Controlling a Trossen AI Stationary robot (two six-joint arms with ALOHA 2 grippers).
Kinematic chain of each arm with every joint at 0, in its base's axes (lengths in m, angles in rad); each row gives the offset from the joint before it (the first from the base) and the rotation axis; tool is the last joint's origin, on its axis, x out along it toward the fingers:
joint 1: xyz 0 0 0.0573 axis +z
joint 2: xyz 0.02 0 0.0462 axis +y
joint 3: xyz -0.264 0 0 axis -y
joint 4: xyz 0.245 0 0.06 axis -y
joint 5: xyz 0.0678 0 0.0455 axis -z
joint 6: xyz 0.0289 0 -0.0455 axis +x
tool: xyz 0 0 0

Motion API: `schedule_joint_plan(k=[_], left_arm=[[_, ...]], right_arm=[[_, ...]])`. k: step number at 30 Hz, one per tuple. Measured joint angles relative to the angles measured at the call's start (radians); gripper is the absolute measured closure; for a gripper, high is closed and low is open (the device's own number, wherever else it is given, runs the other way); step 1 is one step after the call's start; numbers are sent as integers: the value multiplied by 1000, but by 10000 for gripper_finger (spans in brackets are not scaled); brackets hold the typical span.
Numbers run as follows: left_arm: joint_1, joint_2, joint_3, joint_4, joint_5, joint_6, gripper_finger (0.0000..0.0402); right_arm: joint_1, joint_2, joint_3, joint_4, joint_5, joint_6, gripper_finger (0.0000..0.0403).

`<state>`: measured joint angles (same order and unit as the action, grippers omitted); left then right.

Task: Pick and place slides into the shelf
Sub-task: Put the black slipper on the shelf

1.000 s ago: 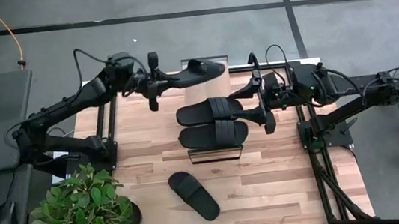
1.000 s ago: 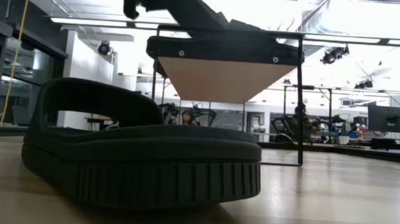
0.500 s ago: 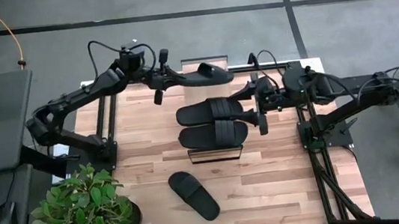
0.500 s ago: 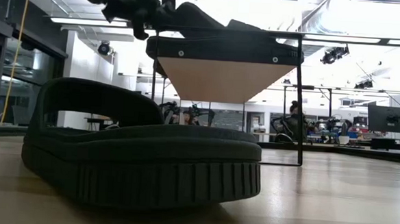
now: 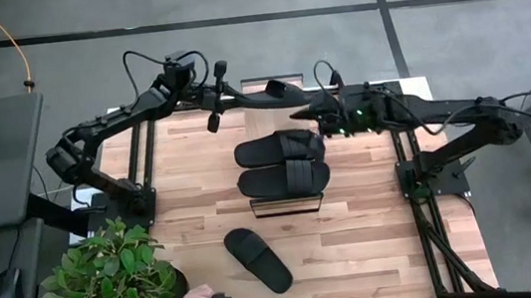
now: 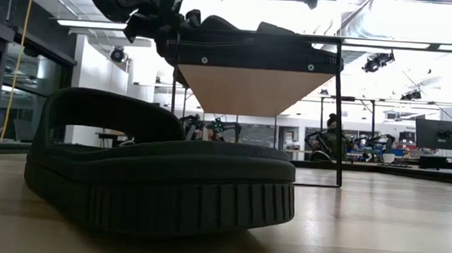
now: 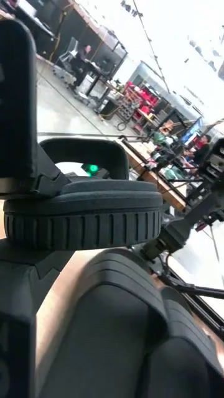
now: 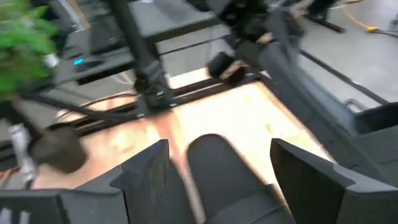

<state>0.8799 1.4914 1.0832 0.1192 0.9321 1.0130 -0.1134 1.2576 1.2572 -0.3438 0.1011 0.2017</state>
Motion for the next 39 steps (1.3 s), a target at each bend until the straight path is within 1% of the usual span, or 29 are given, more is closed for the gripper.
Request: schedule_joint_plan(k=[6, 10, 15, 19, 27, 34, 39], left_arm=[[5, 14, 0, 29, -75, 8, 352], [13, 13, 0, 94, -81, 0, 351], [13, 14, 0, 94, -146, -20, 351], [10, 29, 0, 90, -140, -24, 347], [10, 71, 0, 106, -162, -42, 320], [10, 77, 0, 105, -163, -51, 318], [11, 77, 0, 76, -174, -68, 315]], right_arm=[[-114, 36, 0, -2, -13, -45, 132], [-173, 47, 0, -15, -90, -45, 132], [-213, 70, 0, -25, -123, -50, 132], [-240, 95, 0, -20, -151, -53, 132], [-321, 176, 0, -18, -166, -82, 132], [-374, 224, 0, 7, -220, -108, 132], [-403, 230, 0, 36, -263, -130, 132]])
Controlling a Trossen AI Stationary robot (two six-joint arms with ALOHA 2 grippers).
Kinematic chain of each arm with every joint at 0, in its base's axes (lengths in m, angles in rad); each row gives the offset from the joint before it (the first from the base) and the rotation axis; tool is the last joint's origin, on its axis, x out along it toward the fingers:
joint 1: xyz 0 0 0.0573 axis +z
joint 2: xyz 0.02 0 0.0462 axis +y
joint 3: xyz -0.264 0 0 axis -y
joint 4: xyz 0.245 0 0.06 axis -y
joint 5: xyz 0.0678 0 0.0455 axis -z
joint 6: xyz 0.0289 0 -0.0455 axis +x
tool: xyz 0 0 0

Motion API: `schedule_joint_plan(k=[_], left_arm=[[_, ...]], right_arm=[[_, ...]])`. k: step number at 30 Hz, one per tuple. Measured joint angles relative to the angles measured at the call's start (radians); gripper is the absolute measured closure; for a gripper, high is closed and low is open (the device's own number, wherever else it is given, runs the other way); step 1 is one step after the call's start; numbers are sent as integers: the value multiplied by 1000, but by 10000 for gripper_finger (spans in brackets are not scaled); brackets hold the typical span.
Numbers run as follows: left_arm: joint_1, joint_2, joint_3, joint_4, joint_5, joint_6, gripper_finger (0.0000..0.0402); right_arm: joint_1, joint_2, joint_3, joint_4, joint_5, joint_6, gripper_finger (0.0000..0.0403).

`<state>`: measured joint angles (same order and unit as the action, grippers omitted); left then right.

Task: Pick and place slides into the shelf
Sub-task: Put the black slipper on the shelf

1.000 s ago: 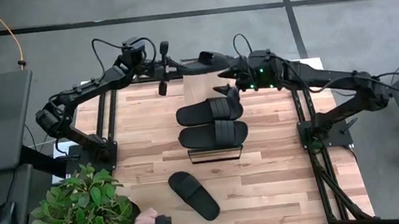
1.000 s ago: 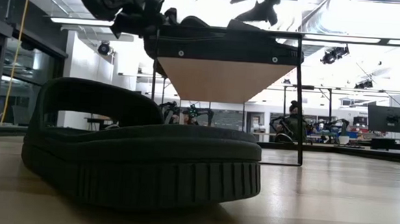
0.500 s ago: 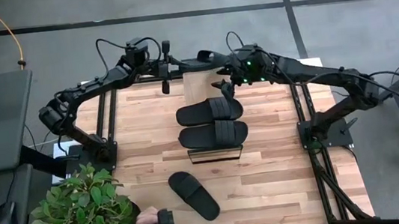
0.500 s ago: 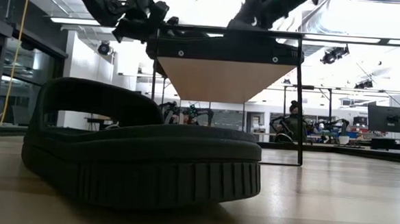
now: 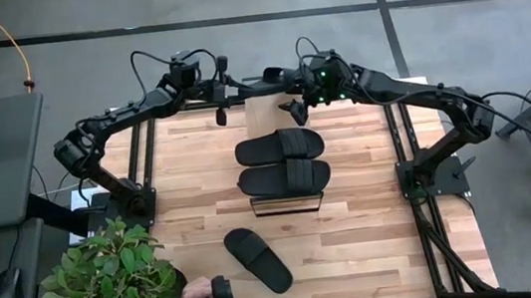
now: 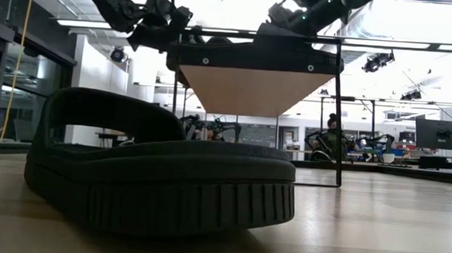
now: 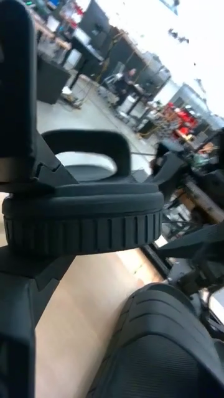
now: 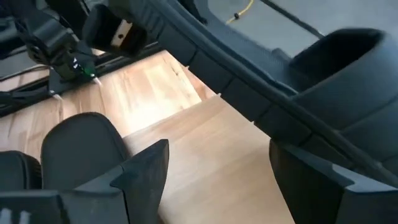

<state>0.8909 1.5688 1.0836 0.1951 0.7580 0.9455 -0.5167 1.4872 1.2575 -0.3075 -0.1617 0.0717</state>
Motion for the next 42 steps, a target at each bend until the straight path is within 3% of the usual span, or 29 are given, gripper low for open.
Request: schedule_joint_plan(k=[7, 24, 31, 38, 42], left_arm=[[-1, 0, 0, -85, -40, 19, 294], [-1, 0, 0, -176, -41, -12, 229], [-1, 0, 0, -267, -114, -27, 187], [-1, -15, 0, -333, -319, -168, 153], [-1, -28, 0, -367, -329, -199, 149]], right_arm=[[-30, 0, 0, 53, -57, -10, 132], [-45, 0, 0, 22, -75, -9, 132], [-47, 0, 0, 1, -73, -13, 132], [-50, 8, 0, -6, -56, -20, 132], [-62, 36, 0, -11, -59, -20, 132]])
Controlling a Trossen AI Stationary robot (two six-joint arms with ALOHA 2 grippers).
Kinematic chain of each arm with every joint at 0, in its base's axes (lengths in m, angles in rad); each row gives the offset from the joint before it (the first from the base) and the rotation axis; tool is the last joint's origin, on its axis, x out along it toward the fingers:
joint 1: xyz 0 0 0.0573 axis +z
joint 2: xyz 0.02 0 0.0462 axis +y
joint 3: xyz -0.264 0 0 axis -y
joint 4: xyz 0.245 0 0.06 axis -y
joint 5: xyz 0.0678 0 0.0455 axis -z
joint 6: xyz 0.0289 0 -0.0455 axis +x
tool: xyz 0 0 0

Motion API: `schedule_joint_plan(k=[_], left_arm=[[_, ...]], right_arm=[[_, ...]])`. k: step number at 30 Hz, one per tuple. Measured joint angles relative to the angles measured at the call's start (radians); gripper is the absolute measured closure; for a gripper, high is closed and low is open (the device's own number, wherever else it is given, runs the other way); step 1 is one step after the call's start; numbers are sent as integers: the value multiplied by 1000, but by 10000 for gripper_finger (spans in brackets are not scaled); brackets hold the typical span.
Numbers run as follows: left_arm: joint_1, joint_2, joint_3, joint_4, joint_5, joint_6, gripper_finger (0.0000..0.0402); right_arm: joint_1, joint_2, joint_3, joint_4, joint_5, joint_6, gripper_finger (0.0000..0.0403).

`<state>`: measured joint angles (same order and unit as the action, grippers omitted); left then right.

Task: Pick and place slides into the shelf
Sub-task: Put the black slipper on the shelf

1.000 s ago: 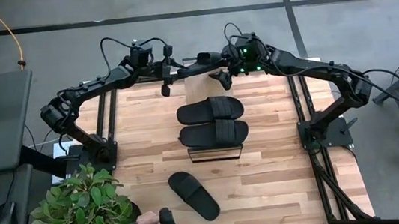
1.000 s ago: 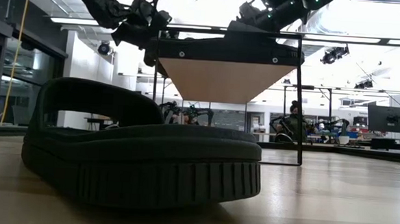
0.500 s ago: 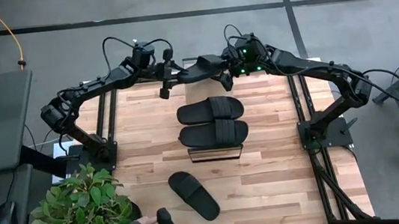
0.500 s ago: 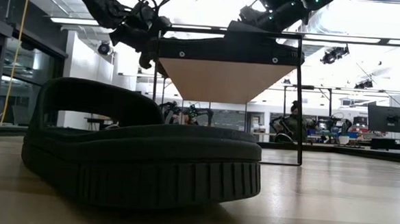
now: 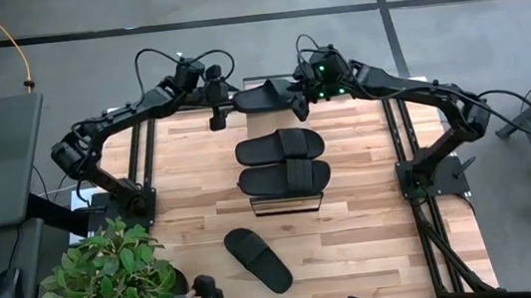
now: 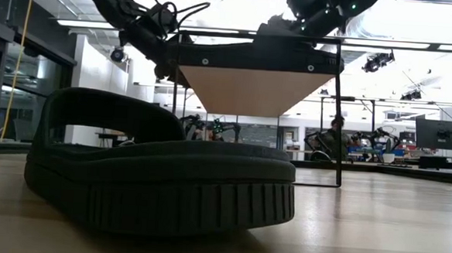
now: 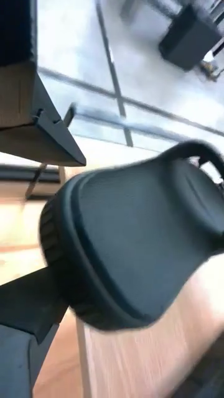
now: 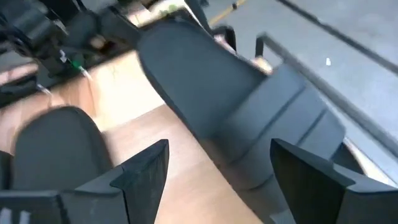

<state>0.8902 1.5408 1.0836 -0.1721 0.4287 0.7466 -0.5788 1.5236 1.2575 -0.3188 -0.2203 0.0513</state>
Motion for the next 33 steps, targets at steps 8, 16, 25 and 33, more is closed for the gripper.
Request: schedule_joint_plan(k=[8, 16, 25, 33], left_arm=[[0, 0, 0, -94, -101, -5, 144], [0, 0, 0, -120, -257, -90, 142], [0, 0, 0, -140, -259, -124, 148], [0, 0, 0, -140, -258, -134, 158]], right_arm=[[-18, 118, 4, 47, -85, -20, 132], [-18, 135, 2, 96, -45, -16, 132], [-54, 134, 2, 80, 30, -26, 132], [-65, 129, 1, 85, 117, -35, 132]])
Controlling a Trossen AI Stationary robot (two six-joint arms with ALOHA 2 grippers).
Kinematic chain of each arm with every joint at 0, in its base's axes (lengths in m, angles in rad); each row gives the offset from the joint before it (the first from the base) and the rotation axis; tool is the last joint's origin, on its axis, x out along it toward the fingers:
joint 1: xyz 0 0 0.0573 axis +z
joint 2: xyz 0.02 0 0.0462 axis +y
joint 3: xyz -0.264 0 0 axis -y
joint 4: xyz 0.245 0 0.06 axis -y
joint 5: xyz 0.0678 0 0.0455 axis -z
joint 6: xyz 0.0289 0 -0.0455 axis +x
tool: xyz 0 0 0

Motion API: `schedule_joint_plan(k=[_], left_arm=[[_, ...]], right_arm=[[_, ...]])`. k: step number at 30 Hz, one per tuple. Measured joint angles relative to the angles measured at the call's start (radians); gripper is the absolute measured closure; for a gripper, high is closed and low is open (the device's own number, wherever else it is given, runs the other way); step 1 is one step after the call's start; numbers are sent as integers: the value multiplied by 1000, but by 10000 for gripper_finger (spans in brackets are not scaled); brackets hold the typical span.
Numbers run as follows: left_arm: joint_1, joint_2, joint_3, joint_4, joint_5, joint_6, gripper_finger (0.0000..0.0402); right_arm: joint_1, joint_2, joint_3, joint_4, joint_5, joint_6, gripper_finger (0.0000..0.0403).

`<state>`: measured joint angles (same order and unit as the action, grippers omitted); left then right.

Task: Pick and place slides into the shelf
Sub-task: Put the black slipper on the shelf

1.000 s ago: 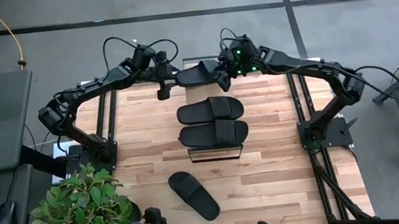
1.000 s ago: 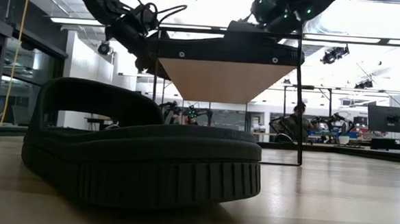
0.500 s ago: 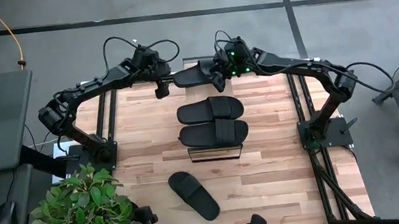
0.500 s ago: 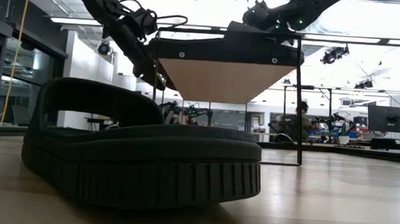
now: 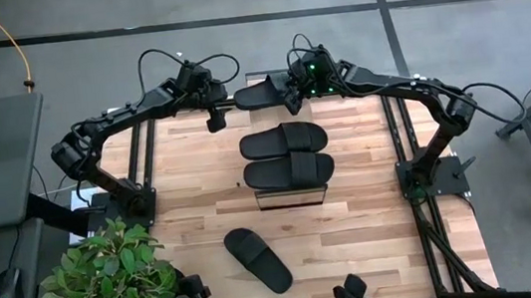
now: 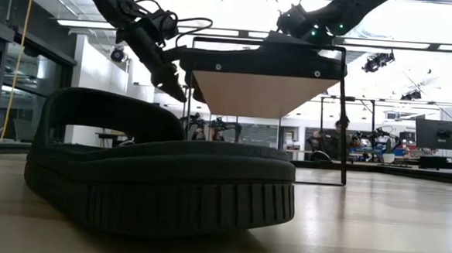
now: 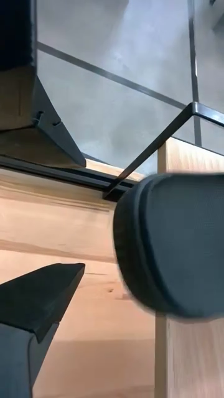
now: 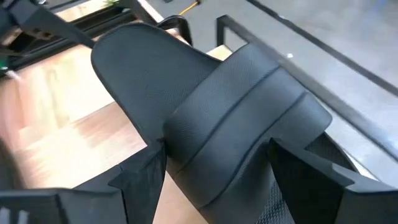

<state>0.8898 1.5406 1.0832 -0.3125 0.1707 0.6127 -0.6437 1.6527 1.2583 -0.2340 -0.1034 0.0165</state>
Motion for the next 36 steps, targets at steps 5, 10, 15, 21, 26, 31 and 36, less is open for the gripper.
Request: schedule_joint_plan(k=[5, 10, 15, 21, 26, 31, 36], left_arm=[[0, 0, 0, 2, 25, -16, 158], [0, 0, 0, 2, 31, -19, 158], [0, 0, 0, 2, 31, -34, 159], [0, 0, 0, 1, 47, -37, 160], [0, 0, 0, 2, 92, -43, 160], [-1, 0, 0, 3, 107, -46, 160], [0, 0, 0, 2, 107, -47, 160]], right_arm=[[7, -17, -3, 5, -1, -21, 132], [31, -52, -4, 22, -10, -17, 132], [60, -58, -4, 22, -111, -12, 132], [89, -59, -4, 26, -158, 5, 132], [89, -46, -2, 26, -109, 5, 132], [89, -39, -2, 29, -31, -3, 132], [88, -39, -1, 27, 85, -17, 132]])
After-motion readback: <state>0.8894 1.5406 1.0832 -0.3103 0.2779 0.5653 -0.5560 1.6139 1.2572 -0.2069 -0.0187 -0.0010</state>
